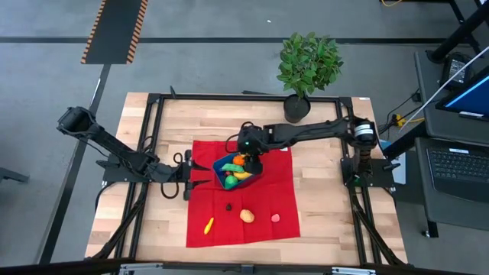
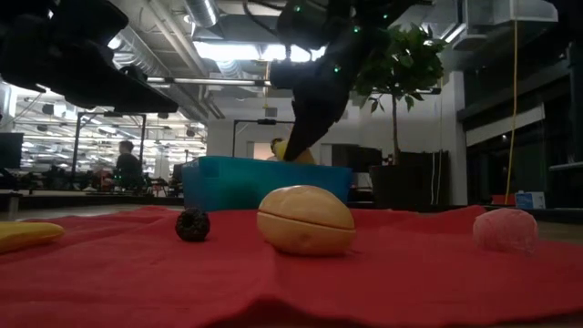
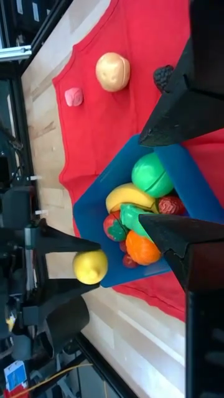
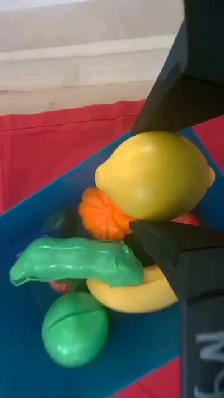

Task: Pick and placing Produce into tupperware
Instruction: Put the lemon into the blue bin, then put the corn into the blue bin

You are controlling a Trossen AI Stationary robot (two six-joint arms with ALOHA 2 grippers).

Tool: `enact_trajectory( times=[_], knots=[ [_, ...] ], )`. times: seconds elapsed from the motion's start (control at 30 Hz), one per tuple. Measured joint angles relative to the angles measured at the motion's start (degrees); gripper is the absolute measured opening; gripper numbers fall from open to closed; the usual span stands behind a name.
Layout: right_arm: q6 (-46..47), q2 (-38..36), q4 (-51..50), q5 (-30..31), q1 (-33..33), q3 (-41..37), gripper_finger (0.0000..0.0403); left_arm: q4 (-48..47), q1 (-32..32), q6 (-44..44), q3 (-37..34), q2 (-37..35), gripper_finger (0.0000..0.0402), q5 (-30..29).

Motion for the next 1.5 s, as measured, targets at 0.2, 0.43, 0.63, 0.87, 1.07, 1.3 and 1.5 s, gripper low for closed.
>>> enact_trajectory(
  times=[0.2,0.43,0.63,0.87,1.07,1.3,1.5],
  knots=[
    [1.5,1.0,-0.1,0.0,0.0,-0.1,0.0208,-0.5,-0.2,0.0,0.0,0.0,0.0179,0.0],
    [0.9,2.6,0.3,0.0,0.0,-0.1,0.0209,-0.9,-0.1,0.0,0.0,0.0,0.0179,0.0],
    [0.1,3.0,0.4,0.1,0.0,-0.1,0.0265,-1.1,-0.1,0.0,0.0,0.0,0.0179,0.0],
    [-0.1,2.9,0.0,0.1,0.0,0.0,0.0291,-1.0,-0.1,0.0,0.0,0.0,0.0179,0.0],
    [2.9,-0.2,-4.6,0.0,-0.3,2.2,0.0288,-1.0,-0.1,0.0,0.0,0.0,0.0179,0.0],
    [5.9,-7.9,-1.5,0.2,1.3,-4.7,0.0288,-1.1,-0.3,-1.9,0.0,0.0,0.0179,0.0],
    [6.0,-16.5,21.9,0.0,3.6,-21.8,0.0288,-0.9,-0.7,-2.1,0.0,0.0,0.0179,0.0]
  ],
)
